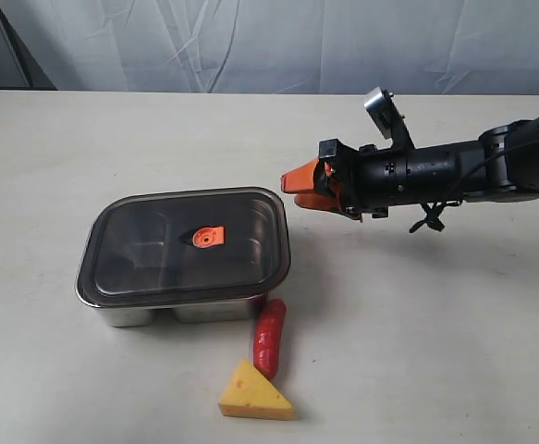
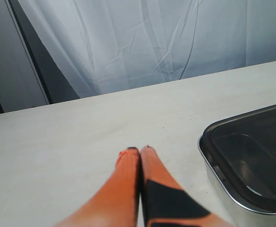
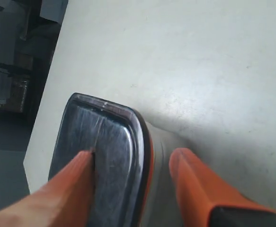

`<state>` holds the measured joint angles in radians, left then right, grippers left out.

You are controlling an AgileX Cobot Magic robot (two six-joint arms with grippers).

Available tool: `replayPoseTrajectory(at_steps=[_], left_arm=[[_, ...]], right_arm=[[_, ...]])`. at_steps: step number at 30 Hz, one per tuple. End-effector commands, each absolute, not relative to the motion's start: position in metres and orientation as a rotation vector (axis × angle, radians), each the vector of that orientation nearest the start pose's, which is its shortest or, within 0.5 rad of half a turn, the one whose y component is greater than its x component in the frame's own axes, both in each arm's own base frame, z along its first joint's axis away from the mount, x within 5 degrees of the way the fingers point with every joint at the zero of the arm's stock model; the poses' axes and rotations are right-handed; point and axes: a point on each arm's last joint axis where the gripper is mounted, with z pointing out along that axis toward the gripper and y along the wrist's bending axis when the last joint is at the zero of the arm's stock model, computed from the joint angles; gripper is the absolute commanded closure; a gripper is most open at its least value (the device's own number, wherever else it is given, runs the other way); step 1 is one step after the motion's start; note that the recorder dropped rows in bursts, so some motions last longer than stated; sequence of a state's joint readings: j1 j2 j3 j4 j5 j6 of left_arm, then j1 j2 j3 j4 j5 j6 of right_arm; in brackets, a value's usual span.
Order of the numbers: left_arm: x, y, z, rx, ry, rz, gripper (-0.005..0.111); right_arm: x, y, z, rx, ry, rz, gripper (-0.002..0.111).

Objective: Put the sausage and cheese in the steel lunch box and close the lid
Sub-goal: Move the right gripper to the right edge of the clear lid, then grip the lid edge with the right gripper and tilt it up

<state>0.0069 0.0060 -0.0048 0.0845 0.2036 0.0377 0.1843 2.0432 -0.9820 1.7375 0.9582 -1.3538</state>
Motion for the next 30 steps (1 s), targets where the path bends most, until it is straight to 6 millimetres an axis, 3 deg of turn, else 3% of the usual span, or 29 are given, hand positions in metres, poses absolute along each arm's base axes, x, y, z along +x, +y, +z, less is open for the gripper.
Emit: replayPoseTrajectory(at_steps=[1, 19, 30], left_arm=[[0.0559, 0.0019, 0.1957, 0.081, 1.675, 0.108, 0.107], [0.0559, 0.0019, 0.1957, 0.081, 1.675, 0.108, 0.107], [0.0559, 0.0019, 0.1957, 0.081, 1.675, 0.108, 0.107]], right_arm=[[0.3475, 0.1400, 0.1117, -0.138, 2.343, 1.454, 0.058], [0.3431, 0.1453, 0.1153, -0.247, 2.252, 1.594, 0.058], [0.3454, 0.1435, 0.1114, -0.226, 2.285, 1.529, 0.058]])
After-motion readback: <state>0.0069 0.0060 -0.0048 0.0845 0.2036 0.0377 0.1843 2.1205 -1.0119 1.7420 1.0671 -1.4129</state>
